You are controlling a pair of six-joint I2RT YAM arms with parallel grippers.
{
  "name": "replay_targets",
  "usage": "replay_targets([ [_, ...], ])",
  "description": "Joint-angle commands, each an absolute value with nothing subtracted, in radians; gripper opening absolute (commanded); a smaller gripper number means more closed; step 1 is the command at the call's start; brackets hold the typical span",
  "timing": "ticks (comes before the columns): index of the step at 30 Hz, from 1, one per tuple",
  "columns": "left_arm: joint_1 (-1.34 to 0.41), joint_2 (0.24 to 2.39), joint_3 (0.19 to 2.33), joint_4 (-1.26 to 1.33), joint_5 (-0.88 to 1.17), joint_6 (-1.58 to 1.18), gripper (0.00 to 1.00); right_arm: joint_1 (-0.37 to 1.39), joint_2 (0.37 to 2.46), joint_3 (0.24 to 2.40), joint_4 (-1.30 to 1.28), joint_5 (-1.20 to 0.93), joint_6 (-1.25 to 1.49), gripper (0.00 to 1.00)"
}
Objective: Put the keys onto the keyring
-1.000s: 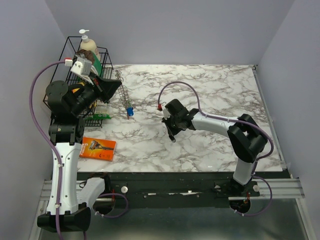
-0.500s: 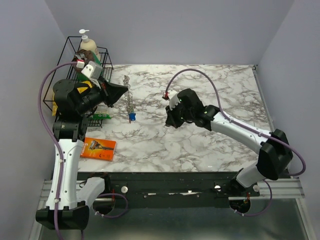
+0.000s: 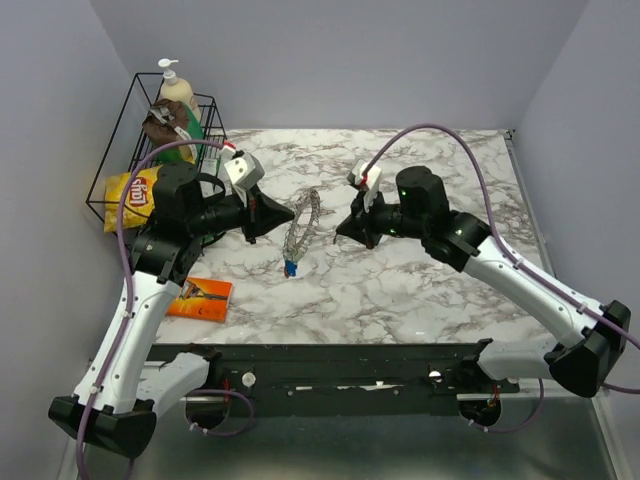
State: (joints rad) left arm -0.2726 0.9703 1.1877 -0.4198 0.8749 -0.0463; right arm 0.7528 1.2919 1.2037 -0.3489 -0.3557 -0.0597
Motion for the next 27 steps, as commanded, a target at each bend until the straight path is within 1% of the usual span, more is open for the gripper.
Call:
replay_targets([
  [1,-0.334,0.954,1.167,-0.446,0.830,0.038,0.00,0.739,1.220,1.247,-0.374,-0.452,-0.103,0.01],
  [8,-0.434,0.925,1.118,-0.420,0.695,0.095,0.00,0.735,1.181,1.292,-0.393,-0.598,-0.114,0.01],
  [15,-0.498,0.907,1.091,-0.377,0.618,0.126,0.00,0.736,1.227,1.351,-0.413,-0.730,-0.089,0.01],
  [23,-0.552,0.878,1.058,-0.342,0.539,0.175,0.00,0.736,1.281,1.393,-0.422,-0.785,-0.072,0.01],
  [27,-0.569,0.862,1.040,-0.325,0.511,0.198,0.00,0.736,1.304,1.413,-0.422,-0.781,-0.064,0.01],
])
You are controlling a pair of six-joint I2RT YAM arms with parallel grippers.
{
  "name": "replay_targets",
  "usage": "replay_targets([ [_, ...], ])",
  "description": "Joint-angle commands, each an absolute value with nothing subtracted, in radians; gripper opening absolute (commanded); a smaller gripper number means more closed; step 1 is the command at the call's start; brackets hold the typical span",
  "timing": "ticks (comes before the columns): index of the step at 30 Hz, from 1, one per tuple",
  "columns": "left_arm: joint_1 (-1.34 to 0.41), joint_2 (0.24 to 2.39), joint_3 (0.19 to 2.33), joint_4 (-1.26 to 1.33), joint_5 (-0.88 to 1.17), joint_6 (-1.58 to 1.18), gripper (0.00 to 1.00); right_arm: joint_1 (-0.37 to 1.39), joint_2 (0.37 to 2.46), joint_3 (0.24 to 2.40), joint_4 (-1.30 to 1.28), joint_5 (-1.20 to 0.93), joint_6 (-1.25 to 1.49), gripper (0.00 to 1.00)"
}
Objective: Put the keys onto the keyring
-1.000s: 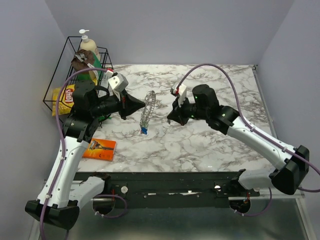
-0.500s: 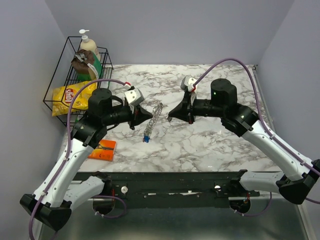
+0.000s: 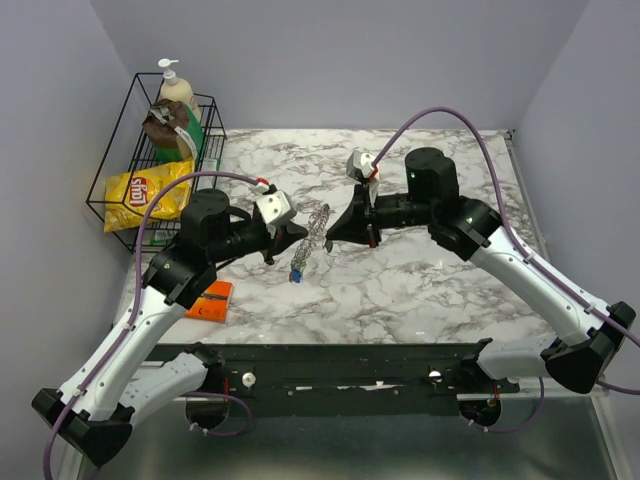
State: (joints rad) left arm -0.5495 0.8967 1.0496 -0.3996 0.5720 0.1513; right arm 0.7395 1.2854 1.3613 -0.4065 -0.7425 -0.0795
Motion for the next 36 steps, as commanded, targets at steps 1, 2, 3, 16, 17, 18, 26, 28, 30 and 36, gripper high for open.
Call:
replay_targets([
  [1,-0.572,0.859,1.035,-0.318,0.503,0.202,0.00,0.736,1.311,1.417,-0.422,-0.779,-0.063,0.01],
  [2,-0.577,0.854,1.034,-0.316,0.486,0.207,0.00,0.736,1.318,1.420,-0.422,-0.779,-0.063,0.01],
  [3,-0.584,0.853,1.032,-0.313,0.477,0.216,0.00,0.736,1.319,1.427,-0.422,-0.778,-0.063,0.01],
  [16,-0.644,0.812,0.977,-0.247,0.312,0.327,0.00,0.735,1.361,1.462,-0.423,-0.785,-0.071,0.01],
  [17,-0.650,0.802,0.957,-0.233,0.298,0.343,0.00,0.736,1.362,1.468,-0.422,-0.787,-0.071,0.01],
  [18,-0.653,0.796,0.951,-0.229,0.296,0.359,0.00,0.736,1.367,1.471,-0.422,-0.788,-0.072,0.01],
  [26,-0.667,0.733,0.848,-0.124,0.273,0.466,0.00,0.736,1.390,1.494,-0.426,-0.788,-0.075,0.01],
  [28,-0.669,0.724,0.832,-0.101,0.281,0.501,0.00,0.736,1.394,1.502,-0.431,-0.790,-0.078,0.01],
  [30,-0.669,0.707,0.805,-0.081,0.291,0.525,0.00,0.736,1.405,1.506,-0.434,-0.795,-0.081,0.01],
  [36,-0.670,0.684,0.767,-0.022,0.291,0.546,0.00,0.736,1.424,1.516,-0.443,-0.798,-0.094,0.01],
])
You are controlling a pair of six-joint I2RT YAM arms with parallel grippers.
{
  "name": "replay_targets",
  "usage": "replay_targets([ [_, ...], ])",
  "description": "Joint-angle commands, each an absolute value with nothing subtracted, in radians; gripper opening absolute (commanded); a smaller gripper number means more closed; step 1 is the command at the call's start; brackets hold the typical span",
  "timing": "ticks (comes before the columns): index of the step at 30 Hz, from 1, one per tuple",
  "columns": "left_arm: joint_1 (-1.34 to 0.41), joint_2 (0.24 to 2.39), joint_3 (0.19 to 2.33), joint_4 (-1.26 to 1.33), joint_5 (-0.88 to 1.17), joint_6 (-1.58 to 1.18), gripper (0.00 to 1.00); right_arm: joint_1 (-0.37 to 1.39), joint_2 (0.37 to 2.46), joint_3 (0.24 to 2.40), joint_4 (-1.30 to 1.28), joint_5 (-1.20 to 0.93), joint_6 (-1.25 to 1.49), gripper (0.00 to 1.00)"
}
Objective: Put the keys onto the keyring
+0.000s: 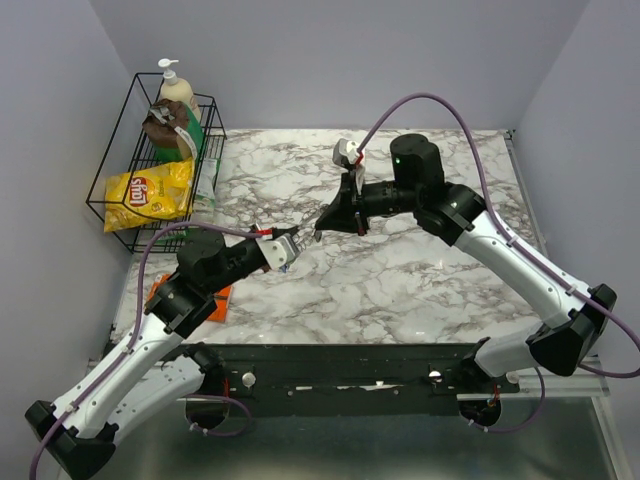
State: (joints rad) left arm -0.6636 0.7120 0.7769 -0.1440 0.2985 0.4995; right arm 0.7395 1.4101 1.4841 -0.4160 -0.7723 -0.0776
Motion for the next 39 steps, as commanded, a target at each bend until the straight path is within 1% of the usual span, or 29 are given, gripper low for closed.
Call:
replay_targets([
  [1,-0.669,0.680,0.764,-0.011,0.293,0.543,0.00,0.736,1.425,1.516,-0.445,-0.798,-0.097,0.01],
  [6,-0.670,0.687,0.756,0.001,0.302,0.499,0.00,0.736,1.431,1.519,-0.445,-0.799,-0.100,0.01],
  [13,-0.669,0.670,0.710,0.155,0.314,0.377,0.00,0.733,1.417,1.511,-0.443,-0.782,-0.104,0.01],
  [20,-0.669,0.640,0.670,0.245,0.333,0.293,0.00,0.733,1.368,1.485,-0.440,-0.775,-0.110,0.01],
  [32,-0.669,0.583,0.578,0.408,0.417,0.281,0.00,0.726,1.301,1.453,-0.437,-0.769,-0.129,0.01],
  [39,-0.670,0.545,0.514,0.482,0.478,0.380,0.00,0.718,1.273,1.442,-0.437,-0.761,-0.140,0.01],
])
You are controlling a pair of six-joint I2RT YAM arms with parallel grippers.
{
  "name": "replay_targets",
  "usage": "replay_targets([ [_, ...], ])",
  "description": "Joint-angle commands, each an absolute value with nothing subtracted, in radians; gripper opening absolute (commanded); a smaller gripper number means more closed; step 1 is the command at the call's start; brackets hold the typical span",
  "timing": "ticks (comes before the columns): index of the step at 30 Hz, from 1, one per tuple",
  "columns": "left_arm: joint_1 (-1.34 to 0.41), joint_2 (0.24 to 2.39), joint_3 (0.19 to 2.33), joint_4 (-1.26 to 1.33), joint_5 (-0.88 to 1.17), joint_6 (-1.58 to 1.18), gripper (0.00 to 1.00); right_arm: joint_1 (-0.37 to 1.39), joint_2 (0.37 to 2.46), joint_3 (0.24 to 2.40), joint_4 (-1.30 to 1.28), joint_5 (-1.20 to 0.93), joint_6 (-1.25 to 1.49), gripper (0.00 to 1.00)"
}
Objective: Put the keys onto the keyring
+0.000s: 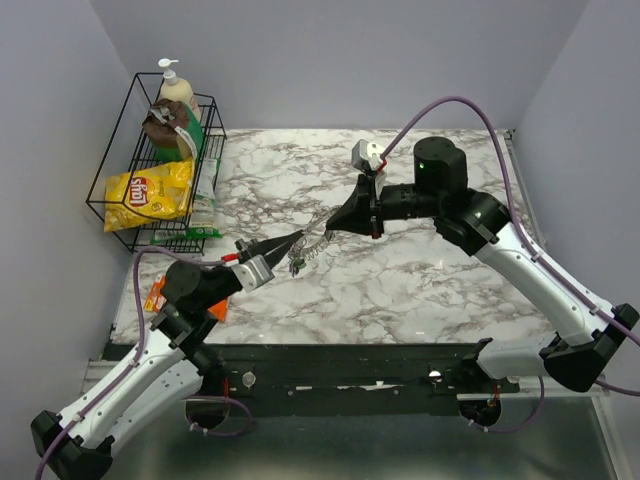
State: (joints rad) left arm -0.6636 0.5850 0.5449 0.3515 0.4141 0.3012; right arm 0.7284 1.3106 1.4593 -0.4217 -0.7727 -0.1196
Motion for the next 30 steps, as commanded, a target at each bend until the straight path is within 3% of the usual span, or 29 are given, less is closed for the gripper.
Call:
replay_targets([
  [1,-0.669,0.538,0.505,0.504,0.485,0.396,0.00,0.716,1.270,1.440,-0.437,-0.759,-0.141,0.01],
  [30,-0.669,0.511,0.465,0.502,0.575,0.583,0.00,0.687,1.244,1.427,-0.437,-0.761,-0.155,0.01],
])
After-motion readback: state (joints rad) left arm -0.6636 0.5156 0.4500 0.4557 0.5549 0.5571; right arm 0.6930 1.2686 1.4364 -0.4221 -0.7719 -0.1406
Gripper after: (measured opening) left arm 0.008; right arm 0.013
